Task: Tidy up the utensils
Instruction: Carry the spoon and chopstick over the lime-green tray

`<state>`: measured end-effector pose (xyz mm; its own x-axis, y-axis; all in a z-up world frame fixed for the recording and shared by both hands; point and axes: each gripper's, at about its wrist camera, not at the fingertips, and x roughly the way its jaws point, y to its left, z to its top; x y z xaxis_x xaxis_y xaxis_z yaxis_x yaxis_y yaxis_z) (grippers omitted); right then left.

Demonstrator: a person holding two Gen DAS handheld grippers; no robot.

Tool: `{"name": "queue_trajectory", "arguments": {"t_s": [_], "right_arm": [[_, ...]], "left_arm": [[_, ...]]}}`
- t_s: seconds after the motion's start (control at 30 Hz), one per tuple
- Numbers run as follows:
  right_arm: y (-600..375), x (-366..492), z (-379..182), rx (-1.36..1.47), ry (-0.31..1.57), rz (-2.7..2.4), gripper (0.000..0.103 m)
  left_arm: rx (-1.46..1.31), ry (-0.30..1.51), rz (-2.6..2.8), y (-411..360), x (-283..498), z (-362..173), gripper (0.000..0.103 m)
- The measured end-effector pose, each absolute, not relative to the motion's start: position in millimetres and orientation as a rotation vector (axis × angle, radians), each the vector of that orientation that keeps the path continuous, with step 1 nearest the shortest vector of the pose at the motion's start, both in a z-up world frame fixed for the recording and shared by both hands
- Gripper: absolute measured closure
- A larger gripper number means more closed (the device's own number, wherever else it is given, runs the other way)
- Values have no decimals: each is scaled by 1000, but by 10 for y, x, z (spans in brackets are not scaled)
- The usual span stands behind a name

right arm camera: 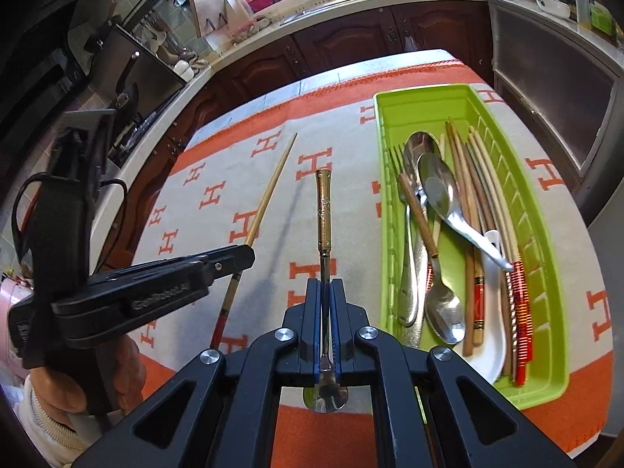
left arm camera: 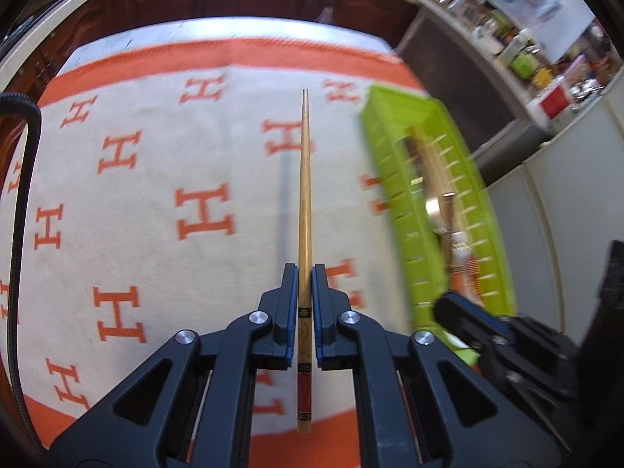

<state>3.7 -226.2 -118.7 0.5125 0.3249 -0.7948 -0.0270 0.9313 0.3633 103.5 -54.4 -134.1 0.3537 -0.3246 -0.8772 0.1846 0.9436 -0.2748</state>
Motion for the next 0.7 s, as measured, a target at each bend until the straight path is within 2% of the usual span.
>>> {"name": "queue_trajectory", "arguments": {"t_s": [0.17,0.33,0.7], "right_arm": [[-2549,8,-989,375,975,201,99],[-2932,99,-831,384,934,136,99],[-3367,550,-1010,345,998,68,99]], "left_arm": [[-159,1138,-432,-846,1037,-984,98],[-176,1149,-492,-1220,1146,-849,98],[-137,1238,-514,-1730,1244,-1243,98]]}}
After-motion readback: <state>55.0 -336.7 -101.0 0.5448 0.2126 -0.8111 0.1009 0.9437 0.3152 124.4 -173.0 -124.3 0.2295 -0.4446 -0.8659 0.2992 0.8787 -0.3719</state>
